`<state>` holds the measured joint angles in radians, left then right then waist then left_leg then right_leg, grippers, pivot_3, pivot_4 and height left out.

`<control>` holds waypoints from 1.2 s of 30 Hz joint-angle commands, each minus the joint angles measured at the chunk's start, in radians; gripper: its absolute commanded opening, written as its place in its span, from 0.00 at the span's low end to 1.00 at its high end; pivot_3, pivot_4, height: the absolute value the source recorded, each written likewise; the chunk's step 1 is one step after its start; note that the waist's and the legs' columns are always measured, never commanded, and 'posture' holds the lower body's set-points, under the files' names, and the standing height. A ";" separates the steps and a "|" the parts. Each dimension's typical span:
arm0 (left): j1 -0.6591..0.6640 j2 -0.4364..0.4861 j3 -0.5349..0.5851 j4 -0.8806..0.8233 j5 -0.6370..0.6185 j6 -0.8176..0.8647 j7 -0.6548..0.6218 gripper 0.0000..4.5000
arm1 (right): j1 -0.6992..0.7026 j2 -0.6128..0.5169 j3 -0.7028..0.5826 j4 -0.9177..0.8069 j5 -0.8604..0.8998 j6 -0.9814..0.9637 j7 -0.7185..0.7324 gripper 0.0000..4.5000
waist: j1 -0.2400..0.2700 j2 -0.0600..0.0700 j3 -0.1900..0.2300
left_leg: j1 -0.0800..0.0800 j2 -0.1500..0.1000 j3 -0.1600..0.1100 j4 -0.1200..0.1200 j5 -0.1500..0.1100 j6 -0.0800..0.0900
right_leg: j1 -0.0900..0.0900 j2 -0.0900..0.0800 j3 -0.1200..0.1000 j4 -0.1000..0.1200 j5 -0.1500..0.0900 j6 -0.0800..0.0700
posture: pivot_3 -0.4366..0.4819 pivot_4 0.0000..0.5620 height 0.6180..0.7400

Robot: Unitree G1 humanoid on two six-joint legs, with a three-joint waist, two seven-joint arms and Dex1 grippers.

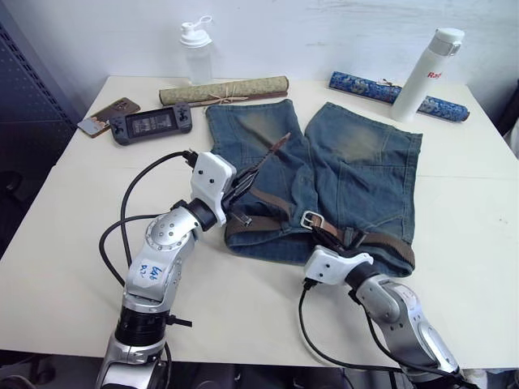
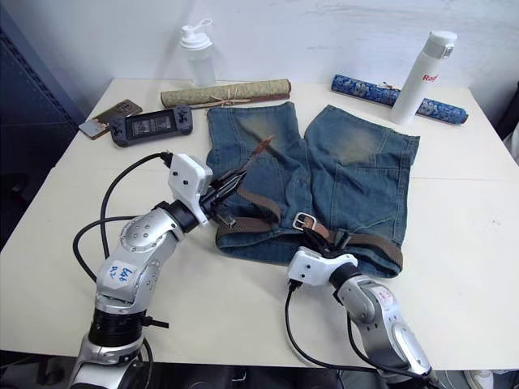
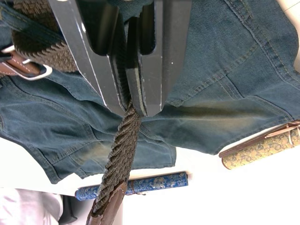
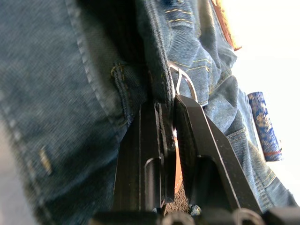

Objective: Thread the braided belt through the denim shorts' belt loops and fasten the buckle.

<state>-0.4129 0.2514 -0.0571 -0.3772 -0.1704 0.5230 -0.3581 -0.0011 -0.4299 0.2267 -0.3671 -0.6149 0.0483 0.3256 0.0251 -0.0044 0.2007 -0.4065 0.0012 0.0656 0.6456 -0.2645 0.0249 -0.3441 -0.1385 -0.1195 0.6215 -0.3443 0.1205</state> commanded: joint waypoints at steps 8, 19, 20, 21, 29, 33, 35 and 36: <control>0.021 0.115 -0.138 0.050 0.134 0.000 -0.044 0.00 | -0.088 0.112 -0.138 -0.225 0.292 0.102 0.065 0.01 | -0.001 0.000 0.000 | 0.000 0.002 0.001 -0.001 0.000 -0.001 | -0.001 0.003 0.000 0.002 0.000 0.000 | 0.48 0.27 0.82; -0.029 0.177 -0.277 0.132 0.292 -0.112 -0.091 0.00 | -0.071 0.155 -0.118 -0.281 0.451 0.182 0.098 0.01 | -0.001 0.000 0.000 | -0.001 0.002 0.002 -0.001 -0.001 -0.001 | -0.003 0.003 0.003 0.003 0.000 0.000 | 0.48 0.27 0.82; -0.030 0.184 -0.284 0.137 0.308 -0.136 -0.093 0.00 | -0.067 0.153 -0.114 -0.284 0.466 0.190 0.107 0.01 | -0.001 0.000 0.000 | -0.001 0.002 0.002 -0.001 -0.001 -0.001 | -0.003 0.003 0.003 0.003 0.000 0.000 | 0.48 0.27 0.82; -0.029 0.187 -0.287 0.139 0.316 -0.151 -0.094 0.00 | -0.066 0.151 -0.111 -0.286 0.474 0.196 0.112 0.01 | -0.001 0.000 0.000 | 0.000 0.002 0.003 -0.002 -0.001 -0.001 | -0.003 0.003 0.003 0.003 0.000 0.000 | 0.48 0.27 0.82; -0.003 0.205 -0.234 0.116 0.327 -0.254 -0.105 0.00 | -0.068 0.122 -0.145 -0.281 0.593 0.295 0.165 0.01 | -0.002 0.000 0.000 | -0.002 0.003 0.004 -0.002 -0.001 -0.001 | -0.007 0.003 0.004 0.005 0.000 -0.001 | 0.48 0.27 0.82; 0.017 0.239 -0.198 0.088 0.331 -0.295 -0.127 0.00 | -0.078 0.058 -0.158 -0.256 0.586 0.259 0.187 0.01 | -0.002 0.000 0.000 | -0.005 0.003 0.005 -0.001 0.000 -0.001 | -0.010 0.003 0.004 0.006 0.000 -0.001 | 0.48 0.27 0.82; 0.024 0.285 -0.190 0.074 0.338 -0.332 -0.165 0.00 | -0.090 0.031 -0.160 -0.241 0.587 0.249 0.199 0.01 | -0.002 0.000 0.000 | -0.005 0.003 0.006 -0.001 0.000 0.000 | -0.012 0.003 0.005 0.007 0.000 -0.001 | 0.48 0.27 0.82; 0.027 0.306 -0.189 0.072 0.342 -0.352 -0.182 0.00 | -0.095 0.026 -0.164 -0.235 0.588 0.246 0.197 0.01 | -0.003 0.000 0.000 | -0.006 0.003 0.006 -0.001 0.000 0.000 | -0.012 0.003 0.005 0.006 0.000 -0.001 | 0.48 0.27 0.82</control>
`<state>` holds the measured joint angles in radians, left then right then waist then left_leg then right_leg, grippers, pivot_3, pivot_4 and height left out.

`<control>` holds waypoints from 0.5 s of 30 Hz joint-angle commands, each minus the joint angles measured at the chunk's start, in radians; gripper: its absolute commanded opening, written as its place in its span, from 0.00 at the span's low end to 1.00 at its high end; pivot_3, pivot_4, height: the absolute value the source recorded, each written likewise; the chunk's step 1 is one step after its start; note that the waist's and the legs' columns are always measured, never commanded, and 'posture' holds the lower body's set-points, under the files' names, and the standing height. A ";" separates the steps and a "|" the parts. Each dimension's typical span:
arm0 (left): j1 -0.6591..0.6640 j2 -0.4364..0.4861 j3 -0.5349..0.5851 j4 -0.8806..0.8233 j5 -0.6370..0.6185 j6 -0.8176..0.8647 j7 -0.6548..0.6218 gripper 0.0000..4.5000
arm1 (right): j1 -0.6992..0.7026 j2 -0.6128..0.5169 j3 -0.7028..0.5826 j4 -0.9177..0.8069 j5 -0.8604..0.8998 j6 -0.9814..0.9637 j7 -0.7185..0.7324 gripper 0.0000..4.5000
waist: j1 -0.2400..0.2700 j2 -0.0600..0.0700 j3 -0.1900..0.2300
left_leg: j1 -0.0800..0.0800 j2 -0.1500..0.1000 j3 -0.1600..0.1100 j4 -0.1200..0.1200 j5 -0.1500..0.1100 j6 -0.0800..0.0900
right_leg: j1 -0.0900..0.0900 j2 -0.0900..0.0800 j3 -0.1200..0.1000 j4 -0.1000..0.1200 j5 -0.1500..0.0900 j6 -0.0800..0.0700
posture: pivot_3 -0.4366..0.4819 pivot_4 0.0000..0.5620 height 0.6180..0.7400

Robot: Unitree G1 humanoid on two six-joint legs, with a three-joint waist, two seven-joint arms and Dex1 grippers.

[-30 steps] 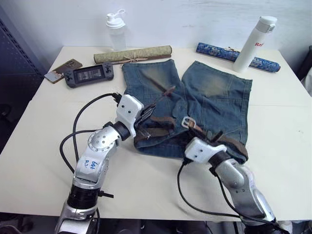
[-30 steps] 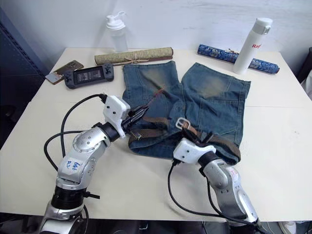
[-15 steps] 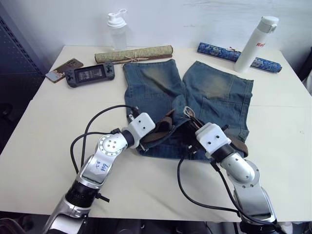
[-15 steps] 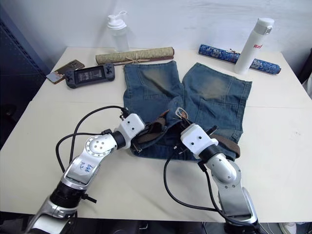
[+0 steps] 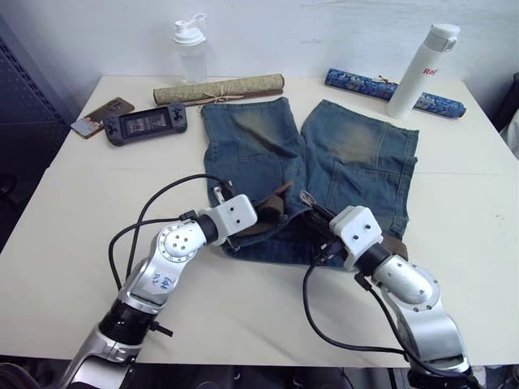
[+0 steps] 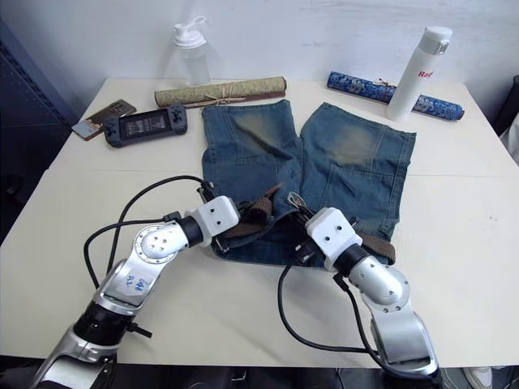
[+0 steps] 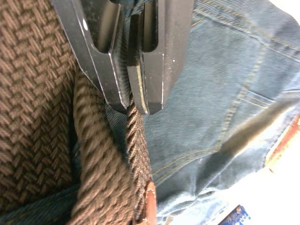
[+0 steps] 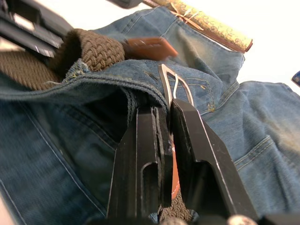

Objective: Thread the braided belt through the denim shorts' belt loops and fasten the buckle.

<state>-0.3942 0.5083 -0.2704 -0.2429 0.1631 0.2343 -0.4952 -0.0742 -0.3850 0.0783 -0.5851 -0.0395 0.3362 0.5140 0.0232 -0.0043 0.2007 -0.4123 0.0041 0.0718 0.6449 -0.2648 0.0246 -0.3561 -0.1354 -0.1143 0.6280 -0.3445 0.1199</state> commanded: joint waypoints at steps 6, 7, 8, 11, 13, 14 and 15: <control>0.017 -0.001 0.116 -0.069 -0.117 -0.049 -0.048 0.00 | -0.029 -0.089 0.007 0.042 -0.047 -0.082 0.009 0.01 | 0.002 0.000 0.000 | 0.000 0.000 0.001 0.000 0.000 0.000 | -0.001 0.000 0.001 0.000 0.000 0.000 | 0.48 0.27 0.82; 0.015 -0.043 0.145 -0.078 -0.159 -0.005 -0.026 0.00 | -0.026 -0.098 0.020 0.053 -0.066 -0.081 0.003 0.01 | 0.003 0.000 0.000 | -0.001 0.000 0.001 0.001 0.000 0.000 | -0.001 -0.001 0.000 0.000 0.000 0.000 | 0.48 0.27 0.82; 0.011 -0.073 0.165 -0.084 -0.186 0.026 -0.010 0.00 | -0.022 -0.106 0.035 0.063 -0.092 -0.080 -0.003 0.01 | 0.004 0.000 0.000 | -0.001 0.000 0.001 0.001 0.000 0.001 | -0.001 -0.001 0.001 0.000 0.000 0.000 | 0.48 0.27 0.82; 0.001 -0.127 0.193 -0.103 -0.217 0.073 0.013 0.00 | 0.004 -0.123 0.104 0.110 -0.196 -0.103 -0.040 0.01 | 0.002 -0.001 0.000 | -0.002 -0.001 0.001 0.003 0.000 0.002 | -0.001 -0.002 0.000 0.001 0.000 0.000 | 0.48 0.27 0.82; 0.002 -0.134 0.190 -0.119 -0.218 0.093 0.016 0.00 | 0.022 -0.117 0.139 0.142 -0.257 -0.118 -0.081 0.01 | 0.001 -0.001 -0.001 | -0.002 0.000 0.001 0.002 0.001 0.001 | -0.001 -0.001 0.000 0.001 0.000 0.000 | 0.48 0.27 0.82; 0.005 -0.138 0.189 -0.127 -0.220 0.108 0.018 0.00 | 0.029 -0.118 0.159 0.161 -0.299 -0.124 -0.105 0.01 | 0.001 -0.001 -0.001 | -0.002 0.000 0.001 0.002 0.001 0.001 | -0.001 0.000 -0.001 0.002 0.000 0.000 | 0.48 0.27 0.82; 0.008 -0.143 0.190 -0.133 -0.223 0.119 0.021 0.00 | 0.033 -0.124 0.177 0.176 -0.338 -0.135 -0.122 0.01 | 0.001 -0.001 -0.001 | -0.002 0.000 0.001 0.002 0.001 0.001 | -0.001 -0.001 0.000 0.002 0.000 0.000 | 0.48 0.27 0.82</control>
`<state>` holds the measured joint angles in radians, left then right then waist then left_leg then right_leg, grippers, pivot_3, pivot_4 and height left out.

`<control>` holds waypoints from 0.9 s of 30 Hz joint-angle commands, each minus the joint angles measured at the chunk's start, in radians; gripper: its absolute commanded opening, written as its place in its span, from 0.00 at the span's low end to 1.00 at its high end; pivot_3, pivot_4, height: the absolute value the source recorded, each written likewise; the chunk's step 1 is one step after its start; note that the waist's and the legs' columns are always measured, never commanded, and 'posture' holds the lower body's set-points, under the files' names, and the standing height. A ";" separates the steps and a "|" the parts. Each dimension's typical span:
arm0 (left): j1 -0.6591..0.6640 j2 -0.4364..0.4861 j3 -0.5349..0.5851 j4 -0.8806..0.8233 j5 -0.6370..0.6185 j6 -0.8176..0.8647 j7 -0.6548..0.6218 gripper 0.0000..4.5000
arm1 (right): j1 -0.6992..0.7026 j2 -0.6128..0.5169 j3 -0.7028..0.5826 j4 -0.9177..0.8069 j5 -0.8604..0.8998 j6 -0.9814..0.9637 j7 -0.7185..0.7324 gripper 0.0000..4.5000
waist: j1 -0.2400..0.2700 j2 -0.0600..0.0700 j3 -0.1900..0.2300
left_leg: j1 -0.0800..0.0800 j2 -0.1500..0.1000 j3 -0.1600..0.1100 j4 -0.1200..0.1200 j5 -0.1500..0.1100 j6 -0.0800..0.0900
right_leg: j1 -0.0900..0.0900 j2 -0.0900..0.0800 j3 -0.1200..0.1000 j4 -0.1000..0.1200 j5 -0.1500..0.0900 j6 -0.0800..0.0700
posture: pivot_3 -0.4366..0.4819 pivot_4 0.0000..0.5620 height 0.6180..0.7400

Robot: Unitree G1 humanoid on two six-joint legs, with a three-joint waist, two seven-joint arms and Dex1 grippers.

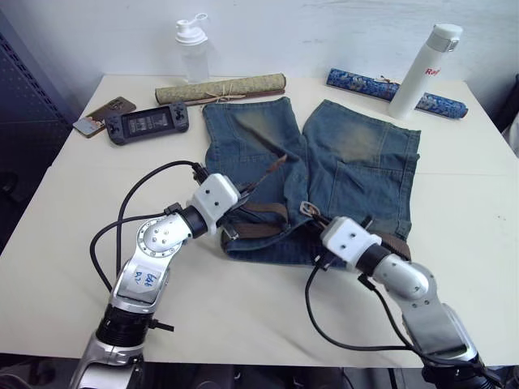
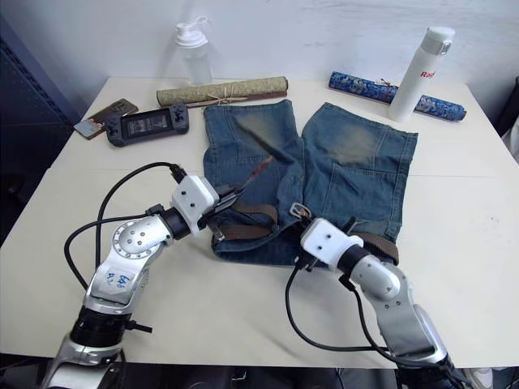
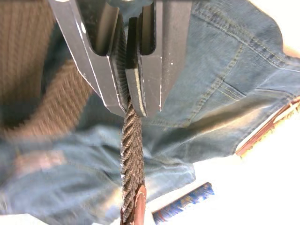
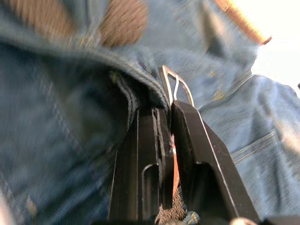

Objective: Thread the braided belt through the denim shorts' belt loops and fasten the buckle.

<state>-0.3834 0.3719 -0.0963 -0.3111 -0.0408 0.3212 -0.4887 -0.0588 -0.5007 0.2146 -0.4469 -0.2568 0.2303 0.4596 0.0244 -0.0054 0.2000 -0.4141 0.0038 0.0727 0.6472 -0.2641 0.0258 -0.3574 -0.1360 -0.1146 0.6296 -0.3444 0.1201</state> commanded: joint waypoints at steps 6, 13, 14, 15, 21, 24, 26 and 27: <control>0.005 -0.010 0.005 -0.085 -0.019 0.055 0.016 0.00 | 0.044 0.006 0.067 0.065 -0.262 -0.062 -0.168 0.25 | 0.003 -0.001 -0.001 | 0.001 0.000 0.000 0.001 0.000 0.000 | 0.001 0.000 0.001 -0.001 0.000 0.000 | 0.48 0.27 0.82; -0.009 -0.020 0.007 -0.075 -0.026 0.065 0.021 0.00 | 0.125 0.005 0.050 0.043 -0.340 -0.090 -0.232 0.75 | 0.004 -0.002 -0.001 | 0.002 0.000 0.000 0.000 0.000 -0.001 | 0.002 0.000 0.001 -0.002 0.000 0.000 | 0.48 0.27 0.82; -0.012 -0.021 0.009 -0.074 -0.028 0.067 0.021 0.00 | 0.127 0.010 0.051 0.052 -0.356 -0.095 -0.250 0.75 | 0.004 -0.002 -0.001 | 0.002 0.000 0.000 0.000 0.000 -0.001 | 0.002 0.000 0.001 -0.001 0.000 0.000 | 0.48 0.27 0.82; -0.014 -0.020 0.009 -0.074 -0.028 0.068 0.020 0.00 | 0.127 0.014 0.053 0.060 -0.368 -0.098 -0.261 0.75 | 0.003 -0.002 -0.001 | 0.002 0.000 0.000 0.000 0.000 -0.001 | 0.002 0.000 0.001 -0.001 0.000 0.000 | 0.48 0.27 0.82; -0.017 -0.017 0.010 -0.079 -0.029 0.078 0.018 0.00 | 0.083 0.076 0.064 0.153 -0.437 -0.062 -0.333 0.75 | -0.001 -0.003 -0.002 | 0.004 0.000 0.001 0.000 0.001 -0.001 | 0.002 0.001 0.003 -0.001 0.000 0.000 | 0.48 0.27 0.82; -0.019 -0.017 0.014 -0.081 -0.031 0.081 0.021 0.00 | 0.074 0.110 0.054 0.167 -0.436 -0.042 -0.338 0.75 | 0.000 -0.004 -0.003 | 0.005 0.001 0.001 0.000 0.001 -0.002 | 0.003 0.001 0.003 -0.001 0.000 0.000 | 0.48 0.27 0.82; -0.019 -0.015 0.012 -0.081 -0.030 0.081 0.019 0.00 | 0.071 0.127 0.055 0.174 -0.431 -0.037 -0.338 0.75 | 0.000 -0.006 -0.004 | 0.005 0.000 0.001 0.000 0.001 -0.002 | 0.003 0.001 0.004 -0.001 0.000 0.000 | 0.48 0.27 0.82; -0.018 -0.016 0.013 -0.082 -0.031 0.083 0.021 0.00 | 0.069 0.132 0.057 0.177 -0.430 -0.035 -0.337 0.75 | -0.001 -0.006 -0.004 | 0.005 0.000 0.001 0.000 0.001 -0.002 | 0.003 0.001 0.004 -0.001 0.000 0.000 | 0.48 0.27 0.82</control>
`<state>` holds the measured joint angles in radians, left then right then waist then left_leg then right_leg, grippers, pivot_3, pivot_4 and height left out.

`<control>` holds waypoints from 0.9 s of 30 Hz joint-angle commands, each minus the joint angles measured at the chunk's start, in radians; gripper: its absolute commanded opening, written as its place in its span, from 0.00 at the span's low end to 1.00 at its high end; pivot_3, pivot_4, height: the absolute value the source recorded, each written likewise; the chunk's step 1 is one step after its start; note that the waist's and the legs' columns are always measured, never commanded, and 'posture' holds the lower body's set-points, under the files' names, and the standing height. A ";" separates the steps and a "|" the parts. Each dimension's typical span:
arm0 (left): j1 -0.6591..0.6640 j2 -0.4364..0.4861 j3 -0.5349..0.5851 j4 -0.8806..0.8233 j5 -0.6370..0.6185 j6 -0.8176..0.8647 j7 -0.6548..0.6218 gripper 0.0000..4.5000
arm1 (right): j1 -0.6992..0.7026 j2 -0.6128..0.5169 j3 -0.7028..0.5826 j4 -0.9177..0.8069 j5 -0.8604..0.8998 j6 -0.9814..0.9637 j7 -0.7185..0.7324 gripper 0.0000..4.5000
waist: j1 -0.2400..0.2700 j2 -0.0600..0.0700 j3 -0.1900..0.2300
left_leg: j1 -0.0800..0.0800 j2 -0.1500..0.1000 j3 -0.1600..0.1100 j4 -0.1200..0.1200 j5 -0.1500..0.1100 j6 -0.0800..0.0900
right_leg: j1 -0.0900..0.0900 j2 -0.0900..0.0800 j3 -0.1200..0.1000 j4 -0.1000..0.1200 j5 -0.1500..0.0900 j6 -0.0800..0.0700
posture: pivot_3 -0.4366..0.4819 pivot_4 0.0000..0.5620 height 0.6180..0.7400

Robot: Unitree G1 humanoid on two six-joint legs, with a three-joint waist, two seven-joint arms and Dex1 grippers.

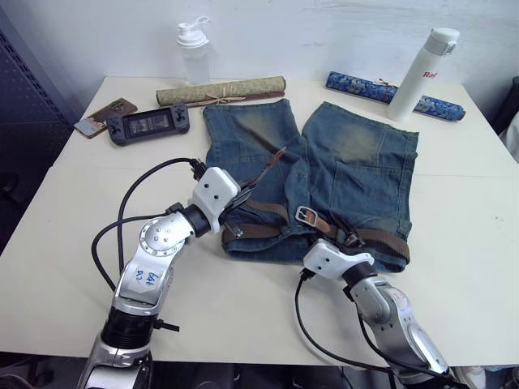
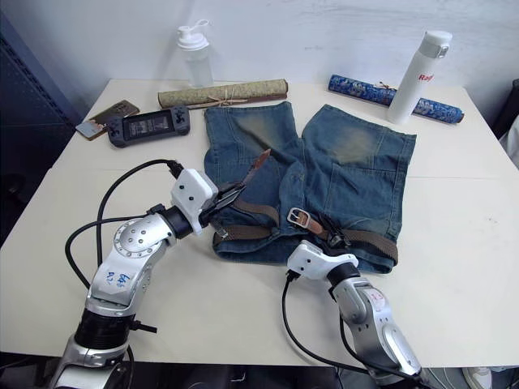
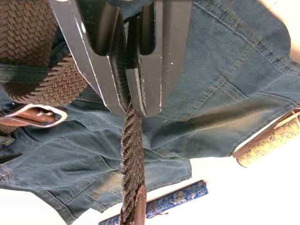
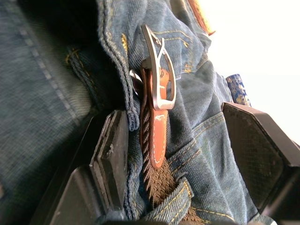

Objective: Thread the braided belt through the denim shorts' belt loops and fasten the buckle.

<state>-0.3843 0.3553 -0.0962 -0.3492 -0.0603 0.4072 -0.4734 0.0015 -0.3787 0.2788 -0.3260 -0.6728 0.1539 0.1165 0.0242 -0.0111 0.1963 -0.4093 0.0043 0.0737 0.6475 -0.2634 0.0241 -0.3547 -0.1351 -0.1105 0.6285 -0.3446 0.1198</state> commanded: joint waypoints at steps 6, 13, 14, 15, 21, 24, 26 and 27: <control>-0.015 0.002 0.006 -0.050 -0.008 -0.006 0.004 0.00 | 0.011 0.047 -0.002 0.063 0.017 0.060 0.033 0.62 | -0.002 -0.002 -0.002 | 0.002 0.001 0.001 -0.001 0.000 -0.001 | 0.001 0.001 0.001 0.000 0.000 0.000 | 0.48 0.27 0.82; -0.015 -0.002 0.007 -0.048 -0.012 -0.003 0.006 0.00 | 0.013 0.067 -0.008 0.032 0.045 0.072 0.074 0.00 | -0.001 -0.002 -0.002 | 0.001 0.001 0.001 -0.001 -0.001 -0.001 | 0.001 0.001 0.002 0.000 0.000 0.000 | 0.48 0.27 0.82; -0.015 -0.003 0.007 -0.047 -0.012 -0.002 0.007 0.00 | 0.013 0.065 -0.008 0.025 0.040 0.074 0.077 0.00 | -0.001 -0.002 -0.002 | 0.001 0.001 0.001 -0.001 -0.001 -0.001 | 0.001 0.001 0.002 0.000 0.000 -0.001 | 0.48 0.27 0.82; -0.015 -0.004 0.007 -0.047 -0.013 -0.002 0.007 0.00 | 0.013 0.063 -0.007 0.019 0.035 0.078 0.079 0.00 | -0.001 -0.002 -0.002 | 0.001 0.001 0.001 -0.001 -0.001 -0.001 | 0.000 0.001 0.002 0.000 0.000 -0.001 | 0.48 0.27 0.82; -0.017 -0.009 0.010 -0.041 -0.014 -0.001 0.013 0.00 | 0.030 0.067 -0.027 -0.041 0.017 0.079 0.057 0.32 | 0.000 -0.002 -0.002 | 0.001 0.001 0.001 -0.001 -0.001 -0.001 | 0.000 0.001 0.002 0.000 -0.001 -0.001 | 0.48 0.27 0.82; -0.017 -0.013 0.012 -0.040 -0.016 0.000 0.016 0.00 | 0.041 0.054 -0.051 -0.079 -0.005 0.084 0.043 0.63 | 0.000 -0.002 -0.002 | 0.001 0.001 0.001 -0.001 -0.001 -0.001 | 0.000 0.001 0.002 0.000 -0.001 -0.001 | 0.48 0.27 0.82; -0.012 -0.008 0.004 -0.039 -0.017 -0.002 0.005 0.00 | 0.053 0.052 -0.080 -0.130 0.007 0.084 0.046 0.85 | 0.000 -0.002 -0.002 | 0.001 0.001 0.001 -0.001 -0.001 -0.001 | -0.001 0.001 0.002 0.000 -0.001 -0.001 | 0.48 0.27 0.82; -0.011 0.000 -0.008 -0.040 -0.013 -0.004 -0.006 0.00 | 0.058 0.054 -0.090 -0.163 0.023 0.084 0.060 0.93 | 0.001 -0.002 -0.002 | 0.001 0.001 0.001 -0.001 -0.001 -0.001 | -0.001 0.001 0.003 0.000 -0.001 -0.001 | 0.48 0.27 0.82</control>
<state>-0.3845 0.3503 -0.0986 -0.3494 -0.0666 0.4132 -0.4722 0.0493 -0.3159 0.2220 -0.4282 -0.6551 0.2331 0.1695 0.0248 -0.0134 0.1948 -0.4088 0.0057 0.0749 0.6460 -0.2644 0.0228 -0.3556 -0.1339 -0.1079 0.6285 -0.3452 0.1185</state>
